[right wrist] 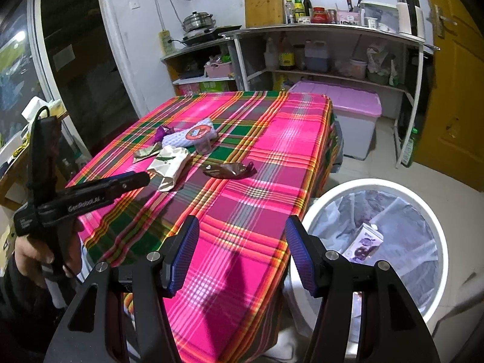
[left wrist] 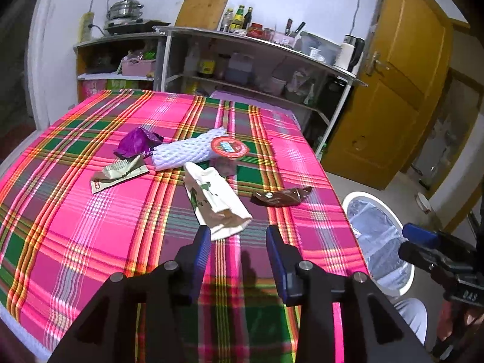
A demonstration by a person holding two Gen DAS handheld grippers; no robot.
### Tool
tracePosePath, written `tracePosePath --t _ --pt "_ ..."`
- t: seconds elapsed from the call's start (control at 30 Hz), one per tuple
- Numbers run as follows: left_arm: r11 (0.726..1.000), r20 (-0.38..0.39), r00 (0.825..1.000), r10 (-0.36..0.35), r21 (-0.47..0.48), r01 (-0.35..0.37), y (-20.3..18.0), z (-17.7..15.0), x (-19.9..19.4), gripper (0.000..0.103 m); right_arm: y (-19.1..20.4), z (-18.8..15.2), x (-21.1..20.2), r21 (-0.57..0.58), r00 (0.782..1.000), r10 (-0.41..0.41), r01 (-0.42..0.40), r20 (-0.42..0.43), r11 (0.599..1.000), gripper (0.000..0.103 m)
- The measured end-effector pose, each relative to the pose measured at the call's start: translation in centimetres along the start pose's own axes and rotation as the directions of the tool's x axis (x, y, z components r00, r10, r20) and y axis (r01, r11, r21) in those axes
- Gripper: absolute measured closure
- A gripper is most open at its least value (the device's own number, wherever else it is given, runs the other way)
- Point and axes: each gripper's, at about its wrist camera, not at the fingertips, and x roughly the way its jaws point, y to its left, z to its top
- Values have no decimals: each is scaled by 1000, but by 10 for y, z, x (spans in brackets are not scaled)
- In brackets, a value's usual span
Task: Collect trash
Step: 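Grasp the white paper wrapper with the left tool while the right tool grasps the brown chocolate wrapper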
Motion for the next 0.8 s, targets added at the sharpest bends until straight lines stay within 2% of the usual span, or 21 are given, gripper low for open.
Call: tracePosePath --t 0.3,0.57,0.63,0.67,0.8 --pt "995 -37 998 -41 -89 37 15 11 30 66 -7 11 21 9 1000 0 1 -26 1000 43" --pt "992 -33 997 -76 -104 72 12 19 43 66 -8 26 51 -4 999 10 -10 -51 1000 43" --pt "991 -32 996 -81 -109 77 14 20 46 69 -5 32 59 -19 998 13 -14 -60 1000 43" --pt "991 -34 996 -80 -112 76 14 20 47 76 -4 34 62 -29 998 16 -18 -62 999 43" --pt "991 -30 997 -73 -113 70 20 21 48 86 5 46 76 -81 997 22 -27 -69 996 43"
